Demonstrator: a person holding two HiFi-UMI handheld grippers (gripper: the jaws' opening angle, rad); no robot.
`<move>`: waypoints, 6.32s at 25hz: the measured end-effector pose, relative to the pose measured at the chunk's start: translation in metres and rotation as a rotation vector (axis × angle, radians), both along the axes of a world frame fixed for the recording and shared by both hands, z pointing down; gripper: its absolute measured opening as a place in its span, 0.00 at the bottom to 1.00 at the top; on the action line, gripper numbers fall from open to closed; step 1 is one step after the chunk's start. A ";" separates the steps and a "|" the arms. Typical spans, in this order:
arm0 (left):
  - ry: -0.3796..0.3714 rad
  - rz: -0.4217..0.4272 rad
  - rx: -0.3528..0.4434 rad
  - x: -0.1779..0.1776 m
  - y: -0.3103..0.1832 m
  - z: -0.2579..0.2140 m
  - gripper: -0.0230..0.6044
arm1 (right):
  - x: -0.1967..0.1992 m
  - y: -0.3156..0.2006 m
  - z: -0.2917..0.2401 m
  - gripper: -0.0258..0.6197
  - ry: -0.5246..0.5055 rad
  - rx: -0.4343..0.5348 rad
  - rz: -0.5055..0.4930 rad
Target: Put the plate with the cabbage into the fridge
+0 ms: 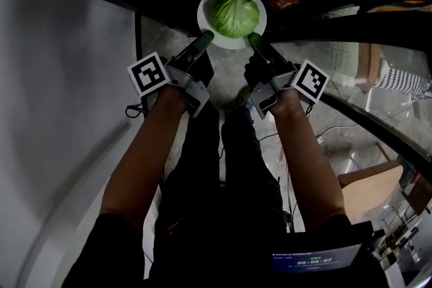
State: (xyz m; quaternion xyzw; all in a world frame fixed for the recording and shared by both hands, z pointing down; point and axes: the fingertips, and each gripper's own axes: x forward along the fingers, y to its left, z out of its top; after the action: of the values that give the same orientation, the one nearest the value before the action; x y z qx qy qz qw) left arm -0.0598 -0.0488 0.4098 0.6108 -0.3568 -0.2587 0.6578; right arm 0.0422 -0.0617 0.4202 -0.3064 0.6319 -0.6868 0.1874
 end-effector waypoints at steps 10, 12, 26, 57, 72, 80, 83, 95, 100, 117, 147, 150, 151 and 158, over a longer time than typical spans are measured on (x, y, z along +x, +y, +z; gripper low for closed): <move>0.013 -0.006 -0.003 -0.001 0.001 -0.003 0.06 | 0.000 0.001 -0.003 0.07 0.007 0.010 0.006; 0.020 -0.012 -0.004 -0.001 0.002 -0.003 0.06 | 0.000 0.001 -0.004 0.07 0.007 0.013 0.007; 0.015 -0.034 -0.019 -0.001 0.003 -0.004 0.06 | -0.001 0.000 -0.005 0.07 0.004 0.020 0.008; -0.089 -0.026 0.114 -0.014 0.017 -0.015 0.06 | 0.010 0.025 -0.010 0.08 0.173 0.186 -0.068; -1.199 0.226 0.558 0.000 0.033 -0.032 0.04 | 0.011 0.035 -0.021 0.05 0.893 0.685 -0.241; -1.307 0.291 0.654 0.014 0.038 -0.029 0.04 | -0.004 0.044 -0.020 0.05 1.048 0.864 -0.341; -1.391 0.343 0.721 0.024 0.041 -0.027 0.04 | -0.011 0.046 -0.021 0.05 1.072 0.903 -0.361; -1.418 0.337 0.670 0.020 0.037 -0.007 0.04 | -0.013 0.040 -0.013 0.05 1.093 0.907 -0.338; -1.394 0.298 0.643 0.019 0.034 -0.005 0.04 | -0.014 0.039 -0.013 0.05 1.101 0.907 -0.327; -1.377 0.229 0.577 0.011 0.013 -0.005 0.04 | -0.019 0.020 -0.011 0.05 1.085 0.879 -0.290; -1.335 0.242 0.508 0.010 0.002 -0.007 0.04 | -0.023 0.000 -0.008 0.05 1.093 0.763 -0.277; -1.327 0.246 0.505 0.011 0.004 -0.008 0.04 | -0.024 -0.001 -0.008 0.05 1.095 0.750 -0.283; -1.324 0.247 0.504 0.011 0.005 -0.008 0.04 | -0.024 -0.001 -0.008 0.05 1.096 0.748 -0.286; -1.317 0.254 0.492 0.007 0.008 -0.008 0.04 | -0.022 -0.002 -0.010 0.05 1.094 0.734 -0.286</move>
State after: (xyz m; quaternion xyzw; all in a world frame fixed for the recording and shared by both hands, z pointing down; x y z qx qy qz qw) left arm -0.0528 -0.0410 0.4021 0.8076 -0.5375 0.1695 0.1738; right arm 0.0199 -0.0635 0.4103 -0.4398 0.8627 -0.1913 -0.1606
